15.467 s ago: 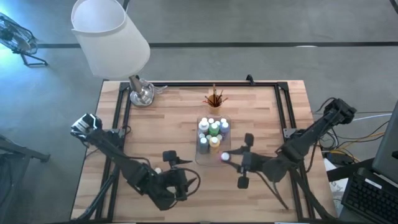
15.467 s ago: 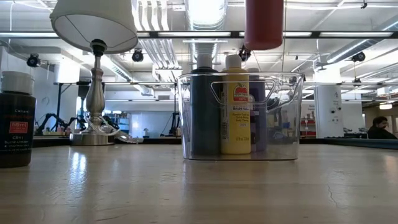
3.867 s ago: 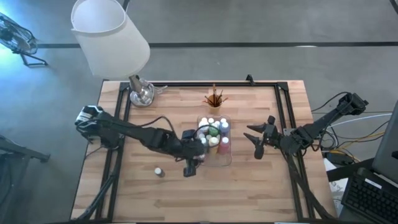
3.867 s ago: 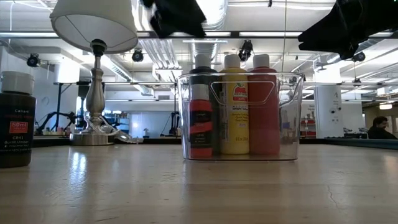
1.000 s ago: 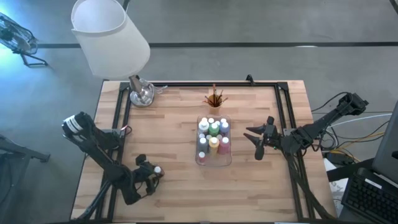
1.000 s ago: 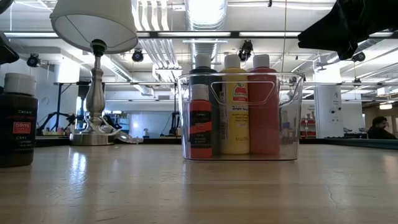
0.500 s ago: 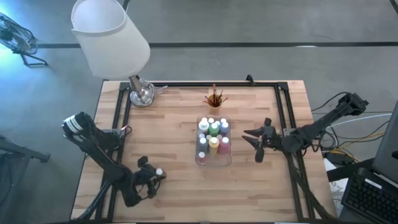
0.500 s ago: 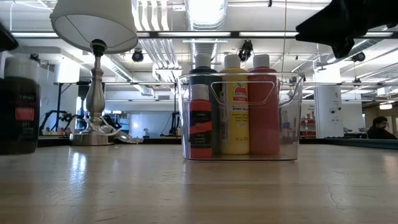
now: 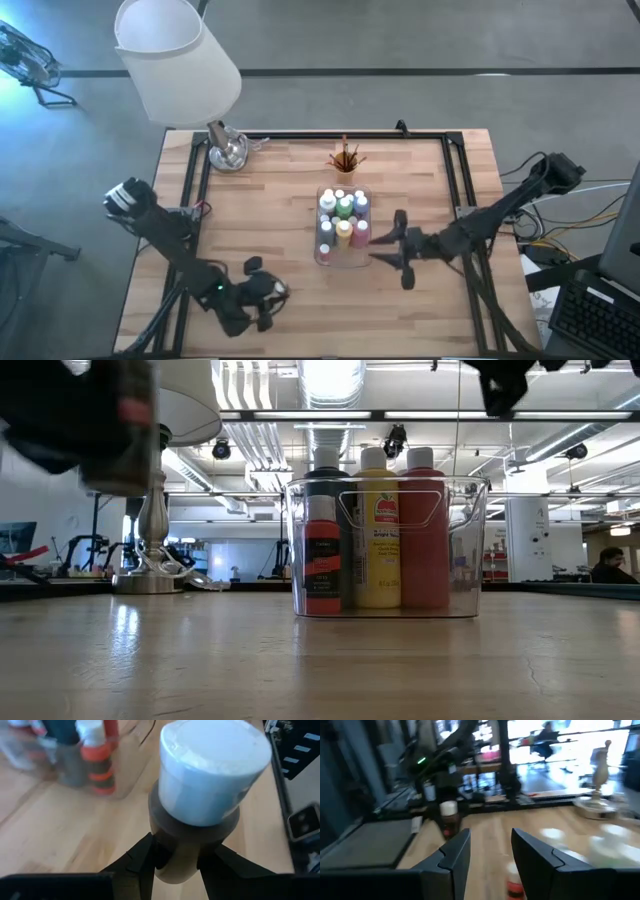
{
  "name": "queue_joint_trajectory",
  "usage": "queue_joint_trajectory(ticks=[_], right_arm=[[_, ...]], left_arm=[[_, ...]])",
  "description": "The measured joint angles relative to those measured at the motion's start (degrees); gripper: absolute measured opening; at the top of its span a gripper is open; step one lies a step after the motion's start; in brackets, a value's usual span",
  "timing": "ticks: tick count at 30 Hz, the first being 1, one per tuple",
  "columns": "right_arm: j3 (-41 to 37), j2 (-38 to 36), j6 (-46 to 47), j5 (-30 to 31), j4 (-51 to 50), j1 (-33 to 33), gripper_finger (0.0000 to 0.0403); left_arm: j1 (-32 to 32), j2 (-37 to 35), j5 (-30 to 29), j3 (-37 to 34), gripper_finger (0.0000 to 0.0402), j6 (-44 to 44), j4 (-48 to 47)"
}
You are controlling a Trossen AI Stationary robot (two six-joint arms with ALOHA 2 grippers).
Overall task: Pick & Place Paint Supplies
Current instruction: Put the small black paint bottle into the transparent bin
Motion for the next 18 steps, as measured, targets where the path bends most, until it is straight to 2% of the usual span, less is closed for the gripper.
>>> queue_joint_trajectory(ticks=[3,9,18], right_arm=[[4.9,4.6,-1.4,-3.9,-2.5,0.0,0.0135],[15.2,11.4,-1.5,-4.3,-13.8,0.0,0.0132],[24.6,17.3,-2.6,-4.7,-17.8,0.0,0.0189]], left_arm=[[3.5,0.0,3.4,3.1,0.0131,4.0,-0.4],[9.0,0.0,9.0,8.4,0.0131,13.2,-0.5],[13.1,0.0,12.6,13.0,0.0131,20.6,-2.9]])
